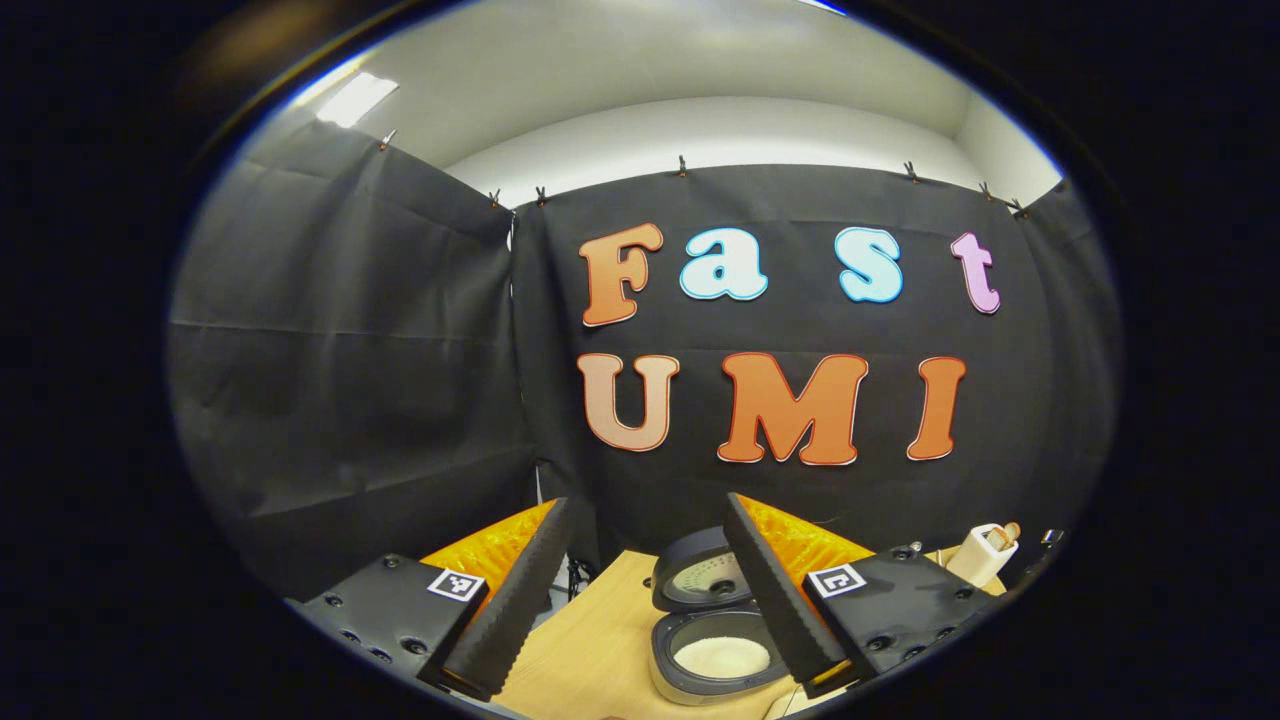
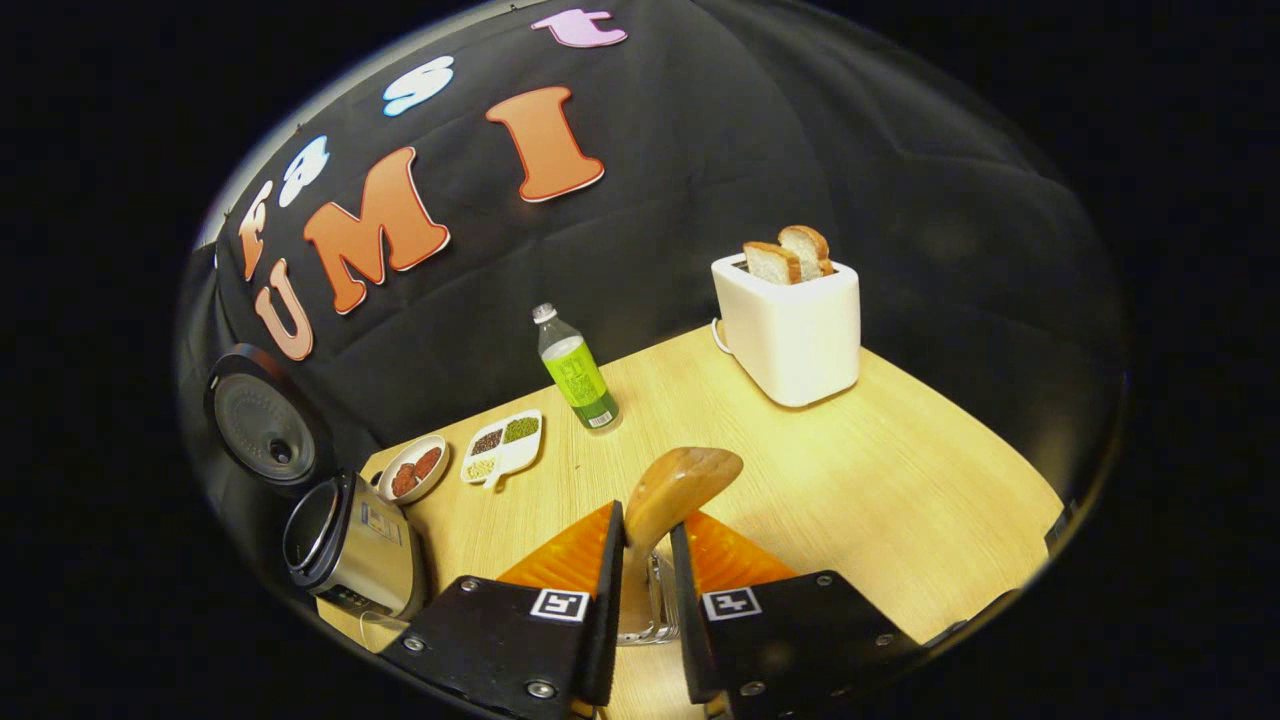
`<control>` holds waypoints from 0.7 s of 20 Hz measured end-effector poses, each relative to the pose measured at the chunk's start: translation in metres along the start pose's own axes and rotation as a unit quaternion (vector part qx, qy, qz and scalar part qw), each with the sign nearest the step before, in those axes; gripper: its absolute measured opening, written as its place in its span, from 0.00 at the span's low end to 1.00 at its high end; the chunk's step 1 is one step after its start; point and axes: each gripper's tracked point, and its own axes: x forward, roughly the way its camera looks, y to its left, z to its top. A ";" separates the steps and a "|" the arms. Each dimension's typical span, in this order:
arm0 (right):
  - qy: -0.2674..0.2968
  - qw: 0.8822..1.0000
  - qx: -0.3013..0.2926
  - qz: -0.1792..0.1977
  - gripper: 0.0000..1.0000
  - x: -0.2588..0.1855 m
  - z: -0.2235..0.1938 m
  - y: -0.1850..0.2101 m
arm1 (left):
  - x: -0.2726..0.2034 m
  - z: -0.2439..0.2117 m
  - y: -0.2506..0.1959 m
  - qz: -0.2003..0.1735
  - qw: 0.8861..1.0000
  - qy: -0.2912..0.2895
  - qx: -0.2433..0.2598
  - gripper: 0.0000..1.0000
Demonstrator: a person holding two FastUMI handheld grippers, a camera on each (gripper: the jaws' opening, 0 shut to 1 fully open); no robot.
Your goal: Close the left gripper, press the button to open the rice cooker; take a wooden spoon from the chopstick holder with the right hand, scoop a spoonful of rice and pour it into the rice cooker, then put the wooden spoon back into the chopstick holder.
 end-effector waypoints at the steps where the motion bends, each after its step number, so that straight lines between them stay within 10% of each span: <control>1: 0.005 1.000 0.019 -0.001 0.25 -0.001 -0.001 0.001 | 0.002 -0.003 0.000 -0.001 1.000 0.004 0.003 1.00; 14: -0.101 0.994 -0.009 -0.033 0.02 -0.080 0.060 0.049 | 0.034 -0.008 0.014 -0.085 0.996 0.006 -0.021 1.00</control>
